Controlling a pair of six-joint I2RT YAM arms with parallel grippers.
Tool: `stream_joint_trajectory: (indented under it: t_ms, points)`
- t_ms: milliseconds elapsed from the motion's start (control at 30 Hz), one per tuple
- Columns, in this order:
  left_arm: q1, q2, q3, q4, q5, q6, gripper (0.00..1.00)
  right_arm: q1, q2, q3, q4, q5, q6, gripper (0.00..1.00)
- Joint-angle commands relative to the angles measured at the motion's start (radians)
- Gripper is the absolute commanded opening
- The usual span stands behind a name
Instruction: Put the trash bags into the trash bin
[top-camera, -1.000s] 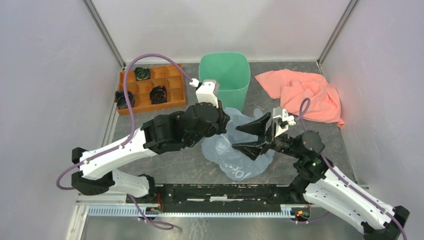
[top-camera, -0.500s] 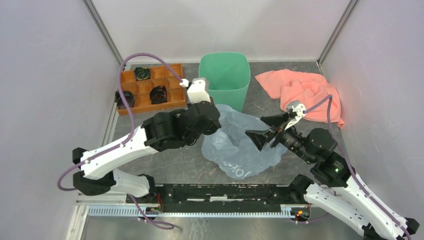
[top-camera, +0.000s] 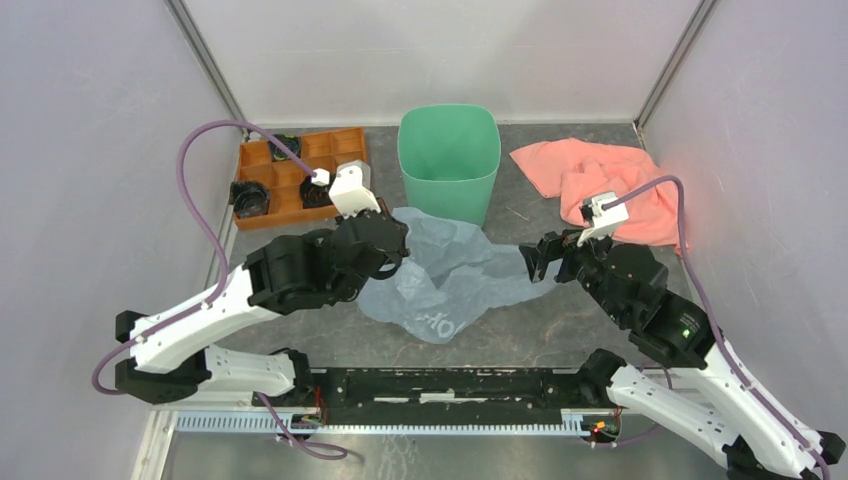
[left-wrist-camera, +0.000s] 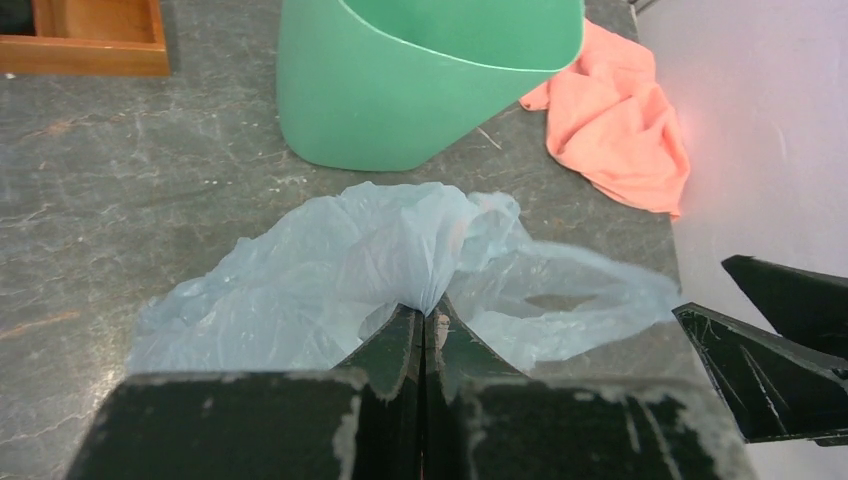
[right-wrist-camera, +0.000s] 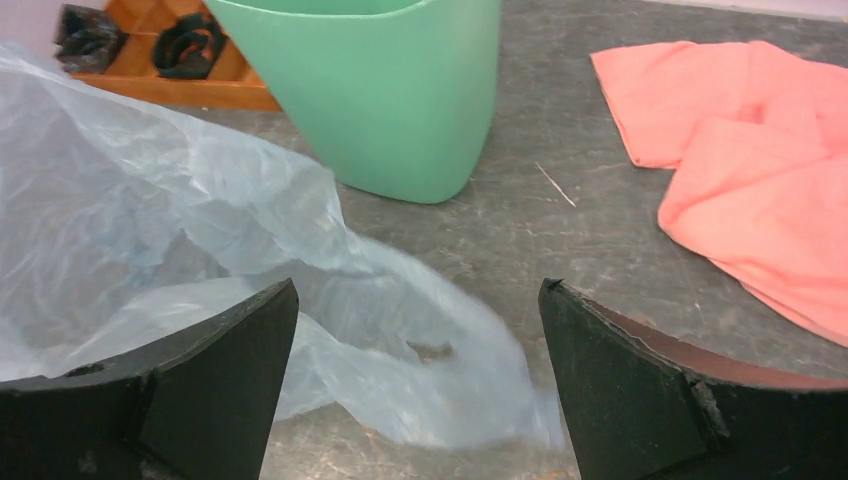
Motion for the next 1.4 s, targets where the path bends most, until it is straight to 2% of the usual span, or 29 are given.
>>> stream_joint_trajectory:
  t_ms: [0,100,200,333,500,633,767,867,933,1067,1100,1167,1367]
  points:
    - [0.004,-0.035,-0.022,-0.044,-0.072,-0.088,0.02,-0.003,0.019,-0.036,-0.045,0.091,0.016,0.98]
    - [0.004,-0.062,-0.045,-0.065,-0.099,-0.117,0.02,-0.001,-0.007,-0.168,0.071,-0.056,0.071,0.98]
    - [0.005,-0.089,-0.066,-0.065,-0.111,-0.129,0.02,-0.004,-0.038,-0.329,0.272,-0.170,0.082,0.98]
    - [0.005,-0.100,-0.076,-0.048,-0.101,-0.115,0.02,-0.030,-0.074,-0.459,0.523,-0.181,0.086,0.98]
    - [0.004,-0.122,-0.099,-0.039,-0.082,-0.105,0.02,-0.158,0.037,-0.436,0.649,-0.207,0.132,0.98]
    - [0.005,-0.151,-0.133,-0.012,-0.057,-0.090,0.02,-0.356,0.132,-0.496,0.866,-0.477,0.229,0.98]
    - [0.004,-0.176,-0.159,0.018,-0.034,-0.071,0.02,-0.463,0.255,-0.511,0.982,-0.584,0.272,0.98]
    - [0.004,-0.191,-0.180,0.063,-0.009,-0.036,0.02,-0.498,0.377,-0.532,1.227,-0.766,0.289,0.98]
    - [0.005,-0.193,-0.183,0.085,0.006,-0.014,0.02,-0.498,0.477,-0.487,1.273,-0.848,0.283,0.98]
    - [0.005,-0.191,-0.175,0.089,0.017,0.004,0.02,-0.499,0.581,-0.493,1.498,-0.952,0.352,0.95]
    - [0.004,-0.192,-0.176,0.093,0.019,0.005,0.02,-0.498,0.603,-0.491,1.523,-0.964,0.368,0.93]
    - [0.004,-0.194,-0.181,0.105,0.025,0.012,0.02,-0.498,0.643,-0.472,1.527,-0.972,0.369,0.81]
    - [0.004,-0.170,-0.177,0.162,0.049,0.054,0.02,-0.494,0.619,-0.487,1.545,-1.048,0.338,0.23]
